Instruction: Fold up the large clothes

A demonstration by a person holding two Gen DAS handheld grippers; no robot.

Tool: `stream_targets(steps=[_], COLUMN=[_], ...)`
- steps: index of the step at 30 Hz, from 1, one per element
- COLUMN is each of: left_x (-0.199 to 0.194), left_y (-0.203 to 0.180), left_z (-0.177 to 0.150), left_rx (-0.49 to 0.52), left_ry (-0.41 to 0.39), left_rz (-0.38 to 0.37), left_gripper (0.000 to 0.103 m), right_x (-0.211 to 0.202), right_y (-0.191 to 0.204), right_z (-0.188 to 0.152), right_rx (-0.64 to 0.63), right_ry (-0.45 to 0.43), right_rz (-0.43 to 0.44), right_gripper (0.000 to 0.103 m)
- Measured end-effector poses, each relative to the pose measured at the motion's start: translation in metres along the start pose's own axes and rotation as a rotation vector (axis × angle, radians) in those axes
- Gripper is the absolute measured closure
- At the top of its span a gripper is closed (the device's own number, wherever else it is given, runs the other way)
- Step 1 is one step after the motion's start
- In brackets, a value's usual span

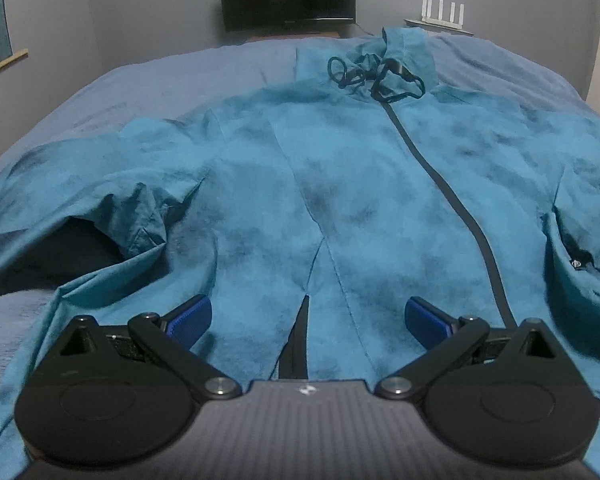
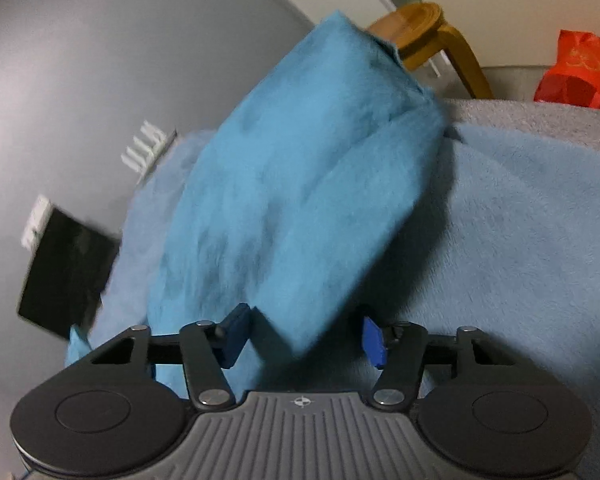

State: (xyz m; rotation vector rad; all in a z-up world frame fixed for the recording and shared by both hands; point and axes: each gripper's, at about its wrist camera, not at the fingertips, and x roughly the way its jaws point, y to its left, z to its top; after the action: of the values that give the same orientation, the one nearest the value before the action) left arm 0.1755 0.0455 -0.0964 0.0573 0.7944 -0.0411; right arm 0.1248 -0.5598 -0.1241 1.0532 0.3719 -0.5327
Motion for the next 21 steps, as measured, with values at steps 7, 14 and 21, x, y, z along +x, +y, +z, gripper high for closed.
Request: stream_targets(steps=[7, 14, 21], left_x=[0.003, 0.000, 0.002], left_y=[0.005, 0.003, -0.004], left_z=[-0.001, -0.005, -0.010], left_rx=[-0.031, -0.005, 0.040], left_ry=[-0.001, -0.022, -0.034], left_rz=[-0.016, -0.017, -0.020], left_gripper=[0.000, 0.000, 0.000], right_x=[0.021, -0.013, -0.049], right_y=[-0.015, 0.075, 0.219], right_z=[0.043, 0.061, -0.002], right_rx=[0.096, -0.210, -0.753], right_ry=[-0.199, -0.358, -0.420], right_rz=[0.017, 0.070, 0.255], right_gripper=[0.064, 0.096, 0.097])
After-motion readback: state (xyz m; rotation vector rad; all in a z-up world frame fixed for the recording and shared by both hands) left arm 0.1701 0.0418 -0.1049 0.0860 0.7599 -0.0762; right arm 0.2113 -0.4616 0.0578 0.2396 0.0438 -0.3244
